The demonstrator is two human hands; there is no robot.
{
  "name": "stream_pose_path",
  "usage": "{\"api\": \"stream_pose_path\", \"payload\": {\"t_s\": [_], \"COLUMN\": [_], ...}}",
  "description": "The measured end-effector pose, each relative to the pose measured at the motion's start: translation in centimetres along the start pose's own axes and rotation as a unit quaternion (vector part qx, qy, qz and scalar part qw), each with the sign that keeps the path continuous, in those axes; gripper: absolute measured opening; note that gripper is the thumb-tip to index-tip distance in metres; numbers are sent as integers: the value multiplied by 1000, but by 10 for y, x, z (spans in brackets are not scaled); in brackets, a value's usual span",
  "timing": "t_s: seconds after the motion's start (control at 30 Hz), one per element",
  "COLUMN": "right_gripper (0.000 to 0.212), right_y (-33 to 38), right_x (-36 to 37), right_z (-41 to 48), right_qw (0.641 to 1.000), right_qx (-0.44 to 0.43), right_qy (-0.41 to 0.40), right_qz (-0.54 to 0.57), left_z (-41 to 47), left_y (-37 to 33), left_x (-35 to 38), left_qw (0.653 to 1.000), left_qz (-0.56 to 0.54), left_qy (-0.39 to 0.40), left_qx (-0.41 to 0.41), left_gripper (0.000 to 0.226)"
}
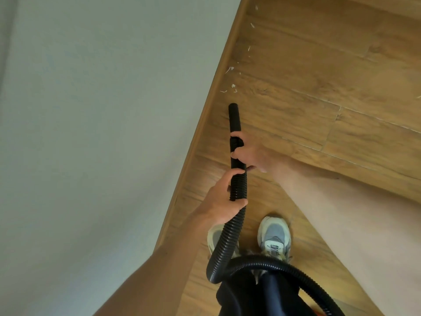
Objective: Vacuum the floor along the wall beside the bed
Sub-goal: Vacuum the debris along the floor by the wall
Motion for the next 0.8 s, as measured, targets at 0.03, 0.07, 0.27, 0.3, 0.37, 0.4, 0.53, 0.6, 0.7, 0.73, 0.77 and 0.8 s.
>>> {"api": "stream_pose_path", "payload": {"t_s": [0.03,0.07,0.27,0.3,0.37,0.4,0.53,0.6,0.7,0.73,0.77,0.8], "right_gripper": [66,66,64,63,63,63,65,65,64,64,64,64], "right_y": [2,3,9,10,11,12,24,30,39,41,43,45], "right_x": [3,6,11,9,5,2,-7,-11,-19,-21,-23,-25], "right_z": [0,2,4,3,3,4,6,7,8,9,10,11], "right_qw": [1000,1000,1000,1000,1000,1000,1000,1000,1000,1000,1000,1000], "right_qx": [0,1,5,5,6,6,9,9,12,15,15,13], "right_qy": [-5,-9,-9,-6,-1,-1,8,13,16,17,20,22], "right_qz": [2,2,-20,-21,-17,-13,-8,-5,-5,-1,2,2], "left_z": [-1,-3,-4,-2,0,1,4,3,6,8,10,11], "left_y": [1,3,3,2,-2,-5,-17,-23,-35,-38,-42,-44], "left_x": [-3,-6,2,3,1,-1,-13,-16,-19,-20,-22,-23], "left_qw": [1000,1000,999,999,999,999,999,999,999,999,999,999], "left_qz": [2,4,-3,-2,1,6,18,21,14,12,13,12], "left_qy": [-2,-6,-39,-41,-43,-41,-40,-42,-36,-35,-35,-36], "left_qx": [0,-1,5,6,6,9,20,21,21,20,20,18], "left_gripper": [68,68,65,64,65,64,65,65,64,65,65,65]}}
Point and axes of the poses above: each hand's wrist, its own z-axis towards the middle knuckle, its own x-axis out of the palm, y = z × x, the point moved 1 cm from there along z, towards the middle knuckle, and after that the axes turned 11 degrees about -z, right-handed, at the moved point
